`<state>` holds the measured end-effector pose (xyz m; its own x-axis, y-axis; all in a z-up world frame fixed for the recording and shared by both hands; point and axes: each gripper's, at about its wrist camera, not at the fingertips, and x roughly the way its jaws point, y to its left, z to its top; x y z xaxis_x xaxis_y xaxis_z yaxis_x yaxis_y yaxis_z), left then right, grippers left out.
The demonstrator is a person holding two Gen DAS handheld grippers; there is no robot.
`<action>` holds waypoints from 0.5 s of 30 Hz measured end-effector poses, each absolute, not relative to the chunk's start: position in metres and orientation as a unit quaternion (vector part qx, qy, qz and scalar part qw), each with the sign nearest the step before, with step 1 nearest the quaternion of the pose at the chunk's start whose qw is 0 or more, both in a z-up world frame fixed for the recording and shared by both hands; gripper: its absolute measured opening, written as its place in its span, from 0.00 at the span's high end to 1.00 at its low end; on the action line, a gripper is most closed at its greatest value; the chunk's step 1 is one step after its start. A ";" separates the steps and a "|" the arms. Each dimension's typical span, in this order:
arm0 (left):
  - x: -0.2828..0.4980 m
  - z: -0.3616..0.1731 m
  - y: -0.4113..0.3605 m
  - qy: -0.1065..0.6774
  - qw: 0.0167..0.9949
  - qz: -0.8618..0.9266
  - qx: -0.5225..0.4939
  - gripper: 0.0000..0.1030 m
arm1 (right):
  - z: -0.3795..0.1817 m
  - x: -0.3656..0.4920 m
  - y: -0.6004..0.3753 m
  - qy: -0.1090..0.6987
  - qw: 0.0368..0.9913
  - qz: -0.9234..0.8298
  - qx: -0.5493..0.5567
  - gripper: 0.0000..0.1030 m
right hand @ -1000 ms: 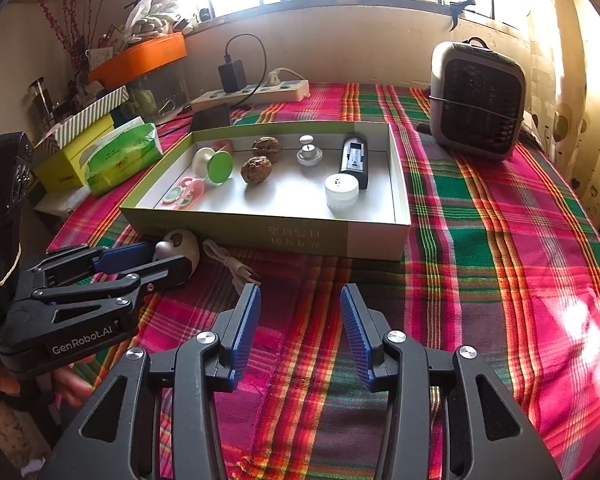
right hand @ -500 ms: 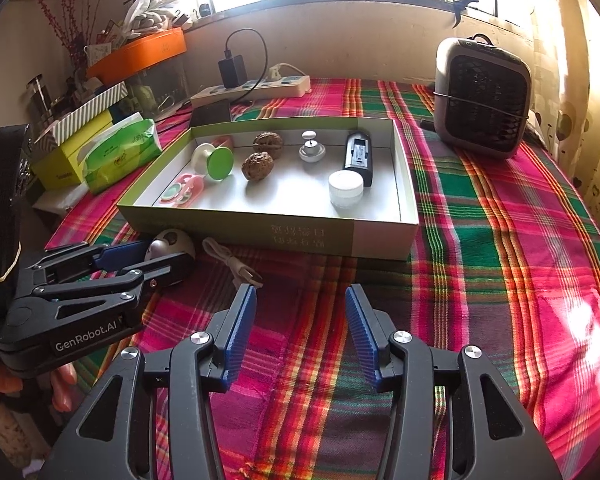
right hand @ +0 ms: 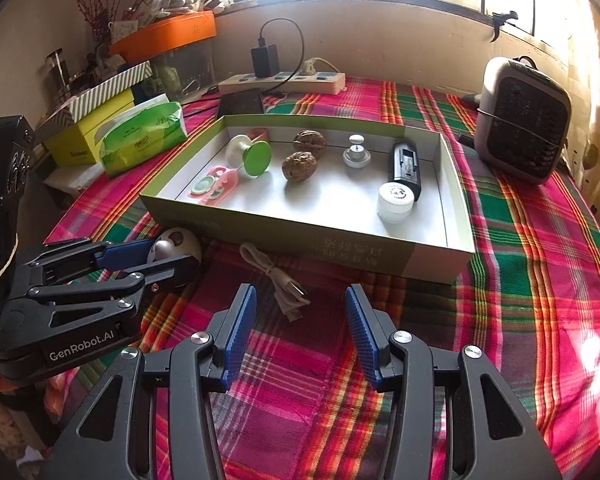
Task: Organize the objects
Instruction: 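Move the left tool to the white panda-face ball and close around it, then close the right tool around the white USB cable on the cloth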
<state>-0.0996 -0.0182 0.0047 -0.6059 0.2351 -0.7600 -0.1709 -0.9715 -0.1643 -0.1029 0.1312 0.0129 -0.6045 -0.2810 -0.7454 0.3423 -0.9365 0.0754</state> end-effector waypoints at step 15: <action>-0.099 0.004 -0.031 -0.046 0.112 0.896 -0.428 0.65 | 0.006 -0.110 0.107 0.049 0.214 -0.878 0.426 0.54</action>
<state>-0.0995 -0.0305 0.0040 -0.6082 0.2405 -0.7565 -0.1614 -0.9705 -0.1789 -0.1097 0.1066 0.0059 -0.5463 -0.3332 -0.7685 0.4169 -0.9039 0.0955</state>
